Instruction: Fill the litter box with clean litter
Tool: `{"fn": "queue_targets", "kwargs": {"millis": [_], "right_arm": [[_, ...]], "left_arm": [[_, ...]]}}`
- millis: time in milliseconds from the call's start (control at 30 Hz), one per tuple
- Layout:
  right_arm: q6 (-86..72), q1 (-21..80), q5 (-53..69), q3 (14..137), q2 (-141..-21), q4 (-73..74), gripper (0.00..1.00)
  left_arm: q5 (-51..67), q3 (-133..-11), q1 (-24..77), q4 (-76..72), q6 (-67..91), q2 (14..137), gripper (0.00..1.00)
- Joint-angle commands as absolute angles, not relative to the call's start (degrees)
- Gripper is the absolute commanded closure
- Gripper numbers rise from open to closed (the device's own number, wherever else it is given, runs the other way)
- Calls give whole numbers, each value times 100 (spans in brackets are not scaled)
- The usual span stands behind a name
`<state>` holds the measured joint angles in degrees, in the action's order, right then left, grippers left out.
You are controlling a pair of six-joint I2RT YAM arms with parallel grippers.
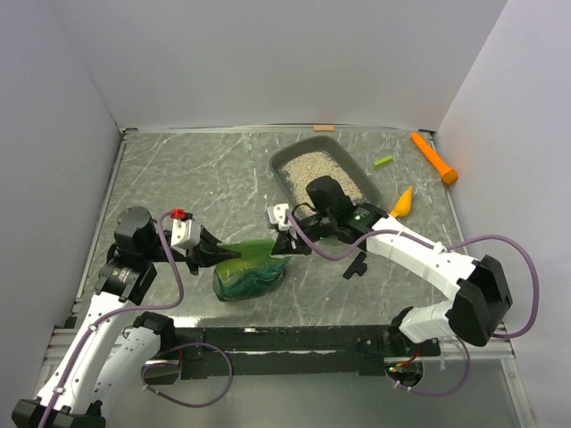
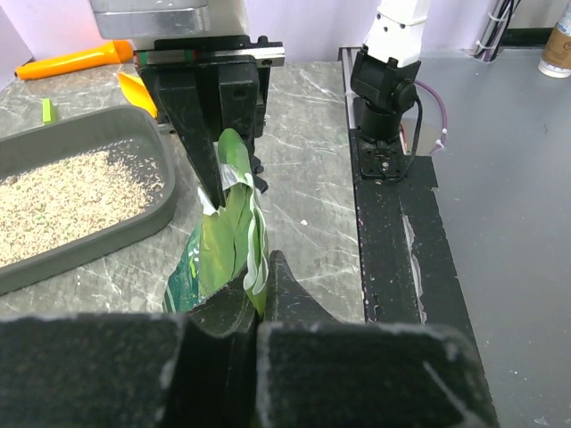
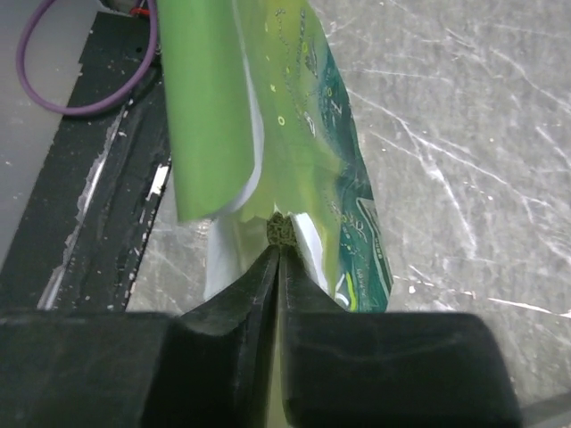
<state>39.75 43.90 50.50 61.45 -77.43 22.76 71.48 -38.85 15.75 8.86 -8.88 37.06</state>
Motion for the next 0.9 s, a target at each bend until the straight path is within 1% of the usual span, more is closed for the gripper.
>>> {"fn": "queue_targets", "kwargs": {"millis": [0, 33, 67, 100, 400, 667, 767, 867], "right_arm": [[4359, 4517, 5291, 6618, -7927, 2645, 61], [4368, 4535, 5239, 6653, -7963, 2672, 52], [4351, 4561, 5186, 6645, -7980, 2663, 28], [4316, 4570, 5055, 6636, -7989, 2620, 1], [4192, 4579, 4773, 6706, -7805, 2522, 0], [4096, 4570, 3395, 6759, -6954, 2259, 0], [3964, 4570, 3069, 6697, -6698, 1996, 0], [3797, 4570, 3023, 6767, -6610, 1934, 0]], "left_arm": [[7304, -4069, 1617, 316, -975, 3612, 99], [7304, -4078, 1617, 316, -976, 3604, 99], [7295, -4069, 1617, 308, -967, 3595, 99], [7295, -4061, 1617, 308, -967, 3577, 99], [7277, -4069, 1617, 334, -984, 3560, 99], [7277, -4052, 1617, 316, -967, 3568, 99], [7286, -4069, 1617, 343, -984, 3577, 99], [7304, -4061, 1617, 334, -976, 3577, 99]]}}
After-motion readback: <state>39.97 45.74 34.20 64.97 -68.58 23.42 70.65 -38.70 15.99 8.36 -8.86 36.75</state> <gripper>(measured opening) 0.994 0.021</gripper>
